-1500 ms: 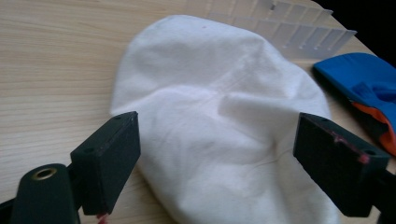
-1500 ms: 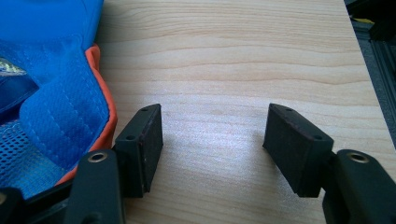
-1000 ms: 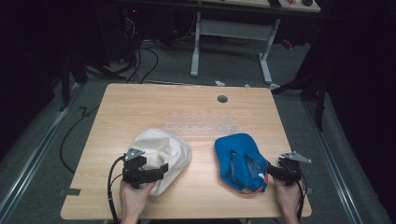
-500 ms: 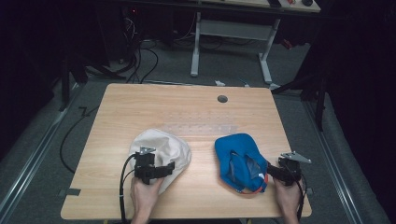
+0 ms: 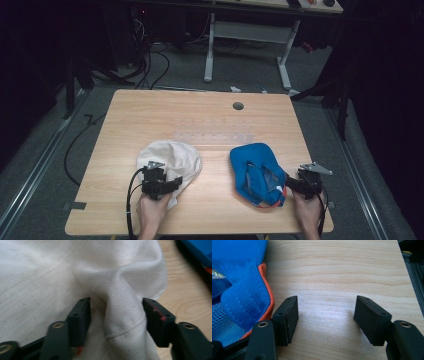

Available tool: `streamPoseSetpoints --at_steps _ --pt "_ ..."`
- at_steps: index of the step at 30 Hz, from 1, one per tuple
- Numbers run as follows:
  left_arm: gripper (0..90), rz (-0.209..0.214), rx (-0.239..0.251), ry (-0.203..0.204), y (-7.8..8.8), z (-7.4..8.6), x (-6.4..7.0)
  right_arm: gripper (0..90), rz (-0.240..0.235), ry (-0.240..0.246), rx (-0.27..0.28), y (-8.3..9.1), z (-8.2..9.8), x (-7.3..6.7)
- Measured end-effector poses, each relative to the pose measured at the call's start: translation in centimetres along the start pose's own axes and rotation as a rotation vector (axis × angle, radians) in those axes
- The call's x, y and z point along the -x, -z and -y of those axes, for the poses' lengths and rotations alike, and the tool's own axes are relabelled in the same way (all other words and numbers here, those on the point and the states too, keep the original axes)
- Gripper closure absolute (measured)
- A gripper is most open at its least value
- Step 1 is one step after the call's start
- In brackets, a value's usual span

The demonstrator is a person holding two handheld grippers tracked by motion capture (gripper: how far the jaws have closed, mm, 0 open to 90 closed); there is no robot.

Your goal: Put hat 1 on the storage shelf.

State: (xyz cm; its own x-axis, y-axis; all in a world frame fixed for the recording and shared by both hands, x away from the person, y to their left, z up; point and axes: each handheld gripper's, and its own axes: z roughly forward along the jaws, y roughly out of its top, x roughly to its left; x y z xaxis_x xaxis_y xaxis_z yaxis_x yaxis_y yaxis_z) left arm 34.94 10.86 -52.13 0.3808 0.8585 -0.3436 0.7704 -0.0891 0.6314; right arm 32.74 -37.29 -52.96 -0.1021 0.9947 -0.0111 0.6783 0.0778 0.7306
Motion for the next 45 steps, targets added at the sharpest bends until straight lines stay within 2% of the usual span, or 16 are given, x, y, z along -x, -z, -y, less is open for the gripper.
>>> streamPoseSetpoints --at_steps 1,2,3,4,5,6,7,8,11,12,15,26,32,35,38,45 --pt "46.9 0.045 0.005 0.006 -0.1 0.1 -0.3 36.4 -0.001 0.002 0.0 0.0 0.0 0.0" --pt "51.0 0.068 0.004 0.008 -0.1 0.2 -0.4 36.4 -0.001 0.002 0.0 0.0 0.0 0.0" --pt "55.2 0.089 0.005 0.008 -0.2 0.3 -0.5 36.3 -0.001 0.001 0.0 0.0 0.0 0.0" --pt "58.4 0.089 0.005 0.008 -0.2 0.3 -0.5 36.3 -0.001 0.001 0.0 0.0 0.0 0.0" --pt "58.4 0.107 0.007 0.005 -0.2 0.4 -0.6 36.3 -0.001 0.003 0.001 0.0 0.0 0.0" --pt "64.2 0.134 0.005 0.009 -0.2 0.6 -0.8 36.3 -0.002 0.005 0.001 0.0 0.0 0.0" --pt "65.9 0.134 0.005 0.009 -0.2 0.6 -0.8 36.3 -0.002 0.005 0.001 0.0 0.0 0.0" --pt "68.5 0.171 0.01 0.01 -0.2 0.9 -1.0 36.3 -0.001 0.005 0.001 0.0 0.0 0.0" --pt "75.4 0.201 0.019 0.011 -0.1 1.1 -1.1 36.3 -0.002 0.005 -0.002 0.0 0.0 0.0" --pt "77.0 0.22 0.029 -0.003 0.1 1.2 -1.1 36.3 -0.004 0.004 0.0 0.0 0.0 0.0" --pt "80.2 0.237 0.032 -0.016 0.5 1.2 -1.0 36.3 -0.004 0.004 0.0 0.0 0.0 0.0" --pt "81.7 0.251 0.034 -0.057 2.7 0.6 -1.5 36.2 -0.004 0.005 0.0 0.0 0.0 0.0" --pt "81.6 0.245 0.059 -0.074 3.5 0.0 -1.7 36.1 -0.005 0.005 -0.001 0.0 0.0 0.0" --pt "81.6 0.243 0.058 -0.085 3.9 -0.4 -1.7 36.0 -0.006 0.007 0.0 0.0 0.0 0.0" --pt "81.7 0.241 0.052 -0.112 4.4 -1.0 -1.8 36.0 -0.006 0.006 0.0 0.0 0.0 0.0" --pt "81.9 0.241 0.056 -0.128 5.2 -2.0 -1.9 36.0 -0.008 0.002 -0.001 0.0 0.0 0.0"
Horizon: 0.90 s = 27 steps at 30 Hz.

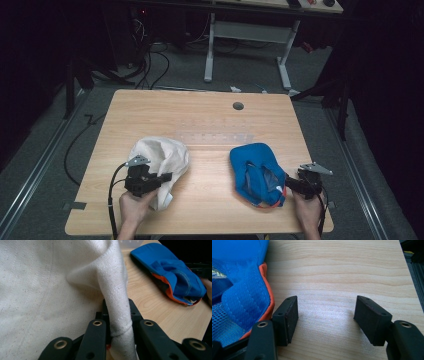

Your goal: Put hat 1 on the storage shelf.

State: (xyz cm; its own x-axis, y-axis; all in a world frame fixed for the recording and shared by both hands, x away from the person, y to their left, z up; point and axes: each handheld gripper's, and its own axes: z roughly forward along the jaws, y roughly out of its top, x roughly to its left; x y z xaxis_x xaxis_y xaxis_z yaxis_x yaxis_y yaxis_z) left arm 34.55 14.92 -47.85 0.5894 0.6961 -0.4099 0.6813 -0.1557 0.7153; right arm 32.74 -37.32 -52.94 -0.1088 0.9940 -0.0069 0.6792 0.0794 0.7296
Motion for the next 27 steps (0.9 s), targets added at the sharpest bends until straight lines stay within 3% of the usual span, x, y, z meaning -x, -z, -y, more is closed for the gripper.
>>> streamPoseSetpoints --at_steps 10,14,27 --pt "81.9 -0.021 -0.006 -0.051 1.4 -2.6 -0.4 36.0 0.0 0.001 0.002 0.0 0.0 0.0" --pt "81.9 -0.037 -0.018 -0.083 1.8 -4.4 -0.4 36.0 0.0 0.002 0.002 0.0 0.0 0.0" --pt "82.0 -0.082 -0.145 -0.168 0.8 -10.0 -1.1 35.8 -0.004 0.001 0.002 0.0 0.0 0.0"
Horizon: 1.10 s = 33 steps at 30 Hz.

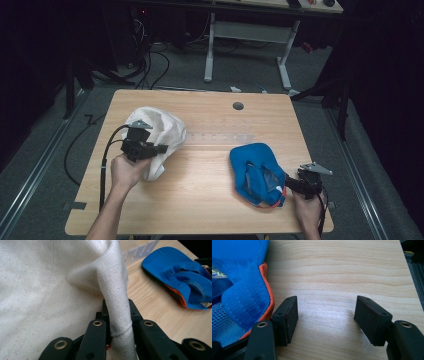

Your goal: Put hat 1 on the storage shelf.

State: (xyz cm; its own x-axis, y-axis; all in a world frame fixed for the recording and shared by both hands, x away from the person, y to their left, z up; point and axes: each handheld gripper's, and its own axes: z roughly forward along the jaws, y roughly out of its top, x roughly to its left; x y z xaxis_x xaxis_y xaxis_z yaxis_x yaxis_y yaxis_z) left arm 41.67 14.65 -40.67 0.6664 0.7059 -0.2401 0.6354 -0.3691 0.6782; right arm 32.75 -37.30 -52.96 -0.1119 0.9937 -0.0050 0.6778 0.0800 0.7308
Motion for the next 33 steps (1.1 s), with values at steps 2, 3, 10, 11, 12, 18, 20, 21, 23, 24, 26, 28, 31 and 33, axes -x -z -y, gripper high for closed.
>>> streamPoseSetpoints --at_steps 2,3,10,11,12,18,20,21,23,24,26,28,31,33 --pt "82.0 -0.015 -0.022 -0.013 -0.3 -0.7 0.0 35.8 0.0 0.0 0.0 0.0 0.0 0.0" --pt "82.1 -0.021 -0.035 -0.019 -0.4 -1.0 -0.1 35.8 0.0 0.0 0.001 0.0 0.0 0.0" --pt "82.2 -0.079 -0.107 -0.063 -1.3 -3.3 -0.3 35.8 0.0 0.001 0.0 0.0 0.0 0.0" --pt "82.1 -0.089 -0.125 -0.075 -1.4 -3.6 -0.3 35.7 0.0 0.001 0.0 0.0 0.0 0.0" --pt "82.1 -0.089 -0.125 -0.075 -1.4 -3.6 -0.3 35.7 0.0 0.001 0.0 0.0 0.0 0.0" --pt "82.2 -0.121 -0.172 -0.105 -2.3 -5.2 -0.2 35.7 -0.001 0.001 0.0 0.0 0.0 0.0" --pt "82.2 -0.136 -0.188 -0.111 -2.6 -5.5 -0.3 35.7 -0.001 0.002 0.0 0.0 0.0 0.0" --pt "82.2 -0.143 -0.197 -0.115 -2.7 -5.5 -0.3 35.7 -0.001 0.001 0.0 0.0 0.0 0.0" --pt "82.3 -0.167 -0.225 -0.129 -3.1 -5.7 -0.3 35.7 0.0 0.002 0.0 0.0 0.0 0.0" --pt "82.2 -0.175 -0.232 -0.13 -3.3 -5.8 -0.3 35.7 0.0 0.002 0.0 0.0 0.0 0.0" --pt "82.3 -0.185 -0.24 -0.132 -3.4 -5.9 -0.3 35.7 0.0 0.002 0.0 0.0 0.0 0.0" --pt "82.3 -0.191 -0.246 -0.13 -3.5 -6.1 -0.2 35.7 0.001 0.003 -0.001 0.0 0.0 0.0" --pt "82.4 -0.205 -0.26 -0.131 -3.7 -6.5 0.0 35.8 0.001 0.003 -0.001 0.0 0.0 0.0" --pt "82.4 -0.22 -0.276 -0.137 -3.8 -6.9 0.3 35.8 0.001 0.003 -0.001 0.0 0.0 0.0"
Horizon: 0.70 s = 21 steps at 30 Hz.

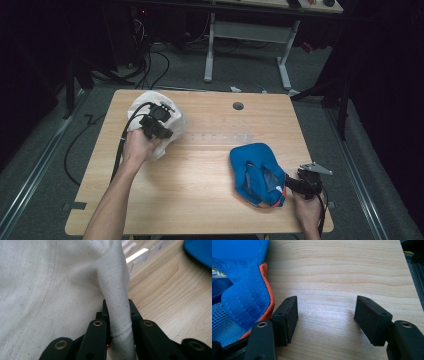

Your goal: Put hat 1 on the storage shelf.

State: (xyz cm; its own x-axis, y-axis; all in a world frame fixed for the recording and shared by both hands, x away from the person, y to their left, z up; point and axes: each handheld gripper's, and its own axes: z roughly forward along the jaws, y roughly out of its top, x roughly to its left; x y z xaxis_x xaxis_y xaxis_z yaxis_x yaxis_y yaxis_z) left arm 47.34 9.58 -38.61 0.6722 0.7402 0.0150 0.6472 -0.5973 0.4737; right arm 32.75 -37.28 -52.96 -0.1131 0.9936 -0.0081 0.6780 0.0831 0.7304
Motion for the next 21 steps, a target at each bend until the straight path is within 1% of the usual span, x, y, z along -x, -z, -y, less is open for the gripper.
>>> streamPoseSetpoints --at_steps 1,2,3,5,9,14,20,21 --pt "82.6 -0.015 -0.013 -0.004 0.0 -0.3 0.2 35.7 0.0 0.0 0.0 0.0 0.0 0.0" --pt "82.6 -0.015 -0.013 -0.004 0.0 -0.3 0.2 35.8 0.0 0.0 0.0 0.0 0.0 0.0" --pt "82.6 -0.04 -0.035 -0.011 -0.3 -0.7 0.4 35.8 0.0 0.0 0.0 0.0 0.0 0.0" --pt "82.7 -0.049 -0.054 -0.016 -0.6 -0.8 0.5 35.7 -0.001 0.001 0.001 0.0 0.0 0.0" --pt "82.7 -0.048 -0.073 -0.016 -1.1 -0.9 0.5 35.8 -0.001 0.001 0.001 0.0 0.0 0.0" --pt "82.9 -0.045 -0.077 -0.014 -1.3 -1.1 0.4 35.7 -0.001 0.002 0.001 0.0 0.0 0.0" --pt "83.6 -0.044 -0.112 -0.04 -1.5 -1.5 0.5 35.8 0.002 0.001 -0.001 0.0 0.0 0.0" --pt "83.7 -0.041 -0.126 -0.05 -1.6 -1.7 0.5 35.8 0.001 0.001 -0.001 0.0 0.0 0.0"
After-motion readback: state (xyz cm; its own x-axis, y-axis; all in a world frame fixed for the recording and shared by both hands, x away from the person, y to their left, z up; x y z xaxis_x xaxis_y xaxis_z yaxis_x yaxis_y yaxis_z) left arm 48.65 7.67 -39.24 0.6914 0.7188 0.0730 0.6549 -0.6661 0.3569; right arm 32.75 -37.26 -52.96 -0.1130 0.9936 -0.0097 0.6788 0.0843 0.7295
